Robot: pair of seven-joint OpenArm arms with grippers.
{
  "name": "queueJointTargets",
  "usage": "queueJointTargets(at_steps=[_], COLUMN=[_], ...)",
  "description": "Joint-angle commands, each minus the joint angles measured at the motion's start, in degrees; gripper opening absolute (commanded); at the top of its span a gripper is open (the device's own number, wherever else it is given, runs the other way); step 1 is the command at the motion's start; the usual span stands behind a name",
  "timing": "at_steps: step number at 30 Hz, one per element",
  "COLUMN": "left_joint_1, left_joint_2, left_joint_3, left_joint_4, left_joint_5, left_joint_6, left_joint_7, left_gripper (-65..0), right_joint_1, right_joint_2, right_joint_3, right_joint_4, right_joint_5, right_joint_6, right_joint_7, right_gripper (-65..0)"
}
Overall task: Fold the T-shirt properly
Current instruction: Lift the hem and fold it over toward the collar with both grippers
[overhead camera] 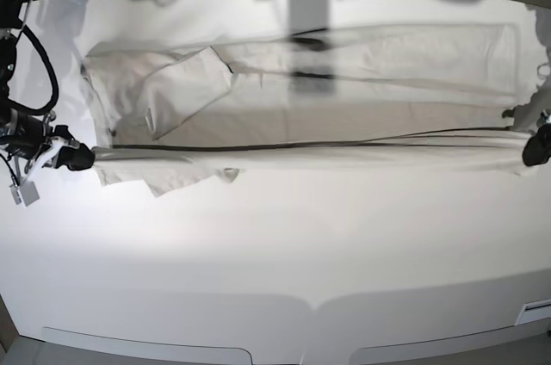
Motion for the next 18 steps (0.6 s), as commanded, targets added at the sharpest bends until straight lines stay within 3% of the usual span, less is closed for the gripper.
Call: queueJointTargets(at_steps=[1,10,18], left_joint_1=[0.2,6.03,6.29], left_joint_2=[-1.62,-1.46,-0.39], left_joint_3=[-0.79,-0.83,-0.83], left_joint_4=[1.31,2.34,2.34], left_joint_5=[-1.18,-1.2,1.14], left_joint_6=[0.03,0.03,0.03], left_joint_7=[-0.9,1.2,-0.87], left_gripper=[-65.0,-65.0,-65.0], right_joint_1=[0.31,-5.99,-6.23], right_joint_2=[1.51,1.49,1.49], right_joint_3=[0.94,2.43,2.4], right_joint_4=[1.53,3.85,3.85], right_joint_5=[1.31,1.46,1.51], right_joint_6=[0.25,0.25,0.25], right_joint_7=[0.72,1.75,3.58], right_gripper=[-65.0,-65.0,-65.0])
